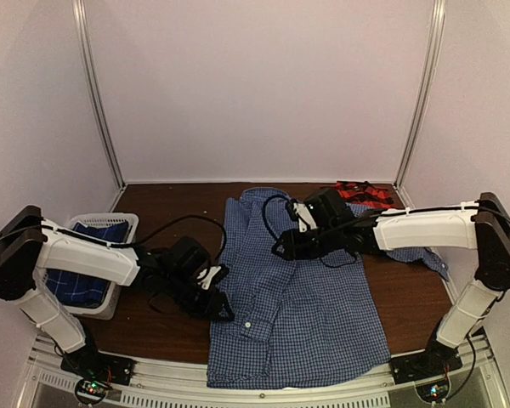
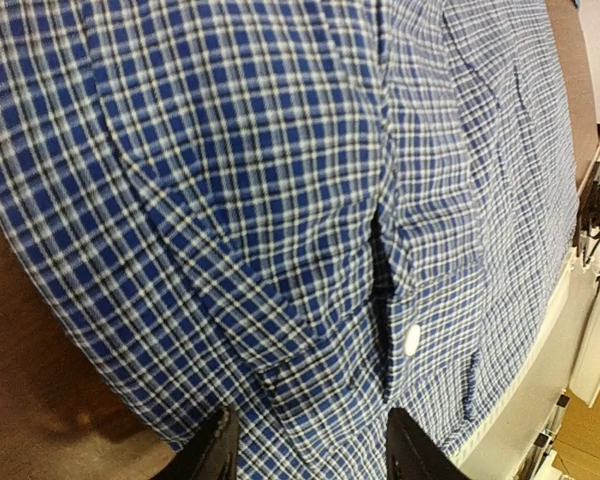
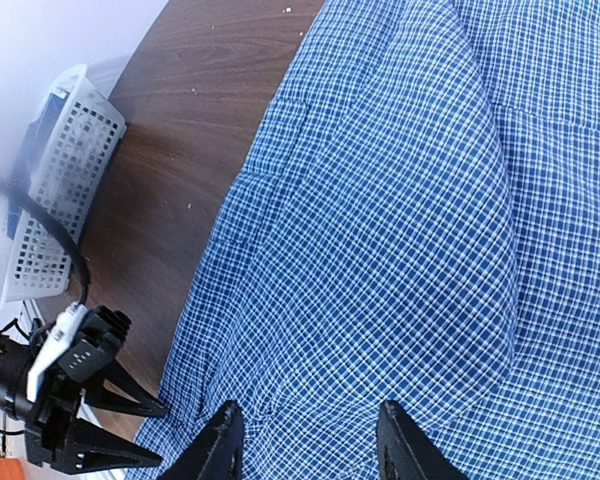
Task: Fold and stack the long sleeve shirts
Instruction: Adjust the sleeve at the center of the board.
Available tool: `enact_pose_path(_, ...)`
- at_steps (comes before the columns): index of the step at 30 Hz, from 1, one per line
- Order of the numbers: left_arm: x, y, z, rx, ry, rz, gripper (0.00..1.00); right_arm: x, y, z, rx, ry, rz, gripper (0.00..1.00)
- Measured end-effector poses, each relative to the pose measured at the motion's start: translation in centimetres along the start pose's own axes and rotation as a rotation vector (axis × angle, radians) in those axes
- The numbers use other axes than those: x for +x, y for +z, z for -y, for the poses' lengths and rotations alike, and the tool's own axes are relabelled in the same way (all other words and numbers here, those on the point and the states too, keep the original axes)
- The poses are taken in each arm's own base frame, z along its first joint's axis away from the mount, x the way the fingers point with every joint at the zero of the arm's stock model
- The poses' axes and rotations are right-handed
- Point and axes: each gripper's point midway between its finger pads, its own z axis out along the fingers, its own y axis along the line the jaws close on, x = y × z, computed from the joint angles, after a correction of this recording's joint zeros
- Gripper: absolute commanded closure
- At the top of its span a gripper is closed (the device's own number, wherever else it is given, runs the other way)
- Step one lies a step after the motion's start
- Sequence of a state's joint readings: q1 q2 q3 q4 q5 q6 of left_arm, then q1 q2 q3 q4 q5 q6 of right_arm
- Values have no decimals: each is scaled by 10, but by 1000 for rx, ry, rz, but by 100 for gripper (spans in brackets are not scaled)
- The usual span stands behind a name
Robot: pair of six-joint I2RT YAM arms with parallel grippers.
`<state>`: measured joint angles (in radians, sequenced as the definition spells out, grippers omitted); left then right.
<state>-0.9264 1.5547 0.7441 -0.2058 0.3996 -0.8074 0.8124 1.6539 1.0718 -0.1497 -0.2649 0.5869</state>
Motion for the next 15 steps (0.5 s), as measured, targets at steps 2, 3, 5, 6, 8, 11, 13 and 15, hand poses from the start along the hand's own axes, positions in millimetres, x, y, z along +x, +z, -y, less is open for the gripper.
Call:
enact_pose_path(2, 5, 4, -2, -14, -2, -19, 49, -7, -4, 1, -7, 8, 25, 53)
enact_pose_path(3, 8, 6, -3, -20, -2, -27, 49, -11, -7, 1, -11, 13, 38, 53)
enact_pose_path(5, 12, 10, -5, -31, -2, -43, 51, -19, -13, 0, -21, 19, 67, 53)
enact_pose_path(6, 14, 11, -4, -34, 0, -51, 53, -23, -16, 0, -27, 22, 81, 53)
enact_pose_path(8, 13, 13, -1, -33, 3, -54, 58, -29, -21, -1, -36, 25, 105, 53)
enact_pose_path(11, 13, 16, 3, -33, 3, -62, 70, -33, -27, 0, -43, 31, 128, 53)
enact_pose_path(13, 15, 17, 3, -33, 2, -66, 79, -32, -29, 3, -41, 35, 131, 53)
enact_pose_path(15, 15, 17, 3, -34, -3, -69, 87, -30, -29, 7, -38, 40, 131, 53)
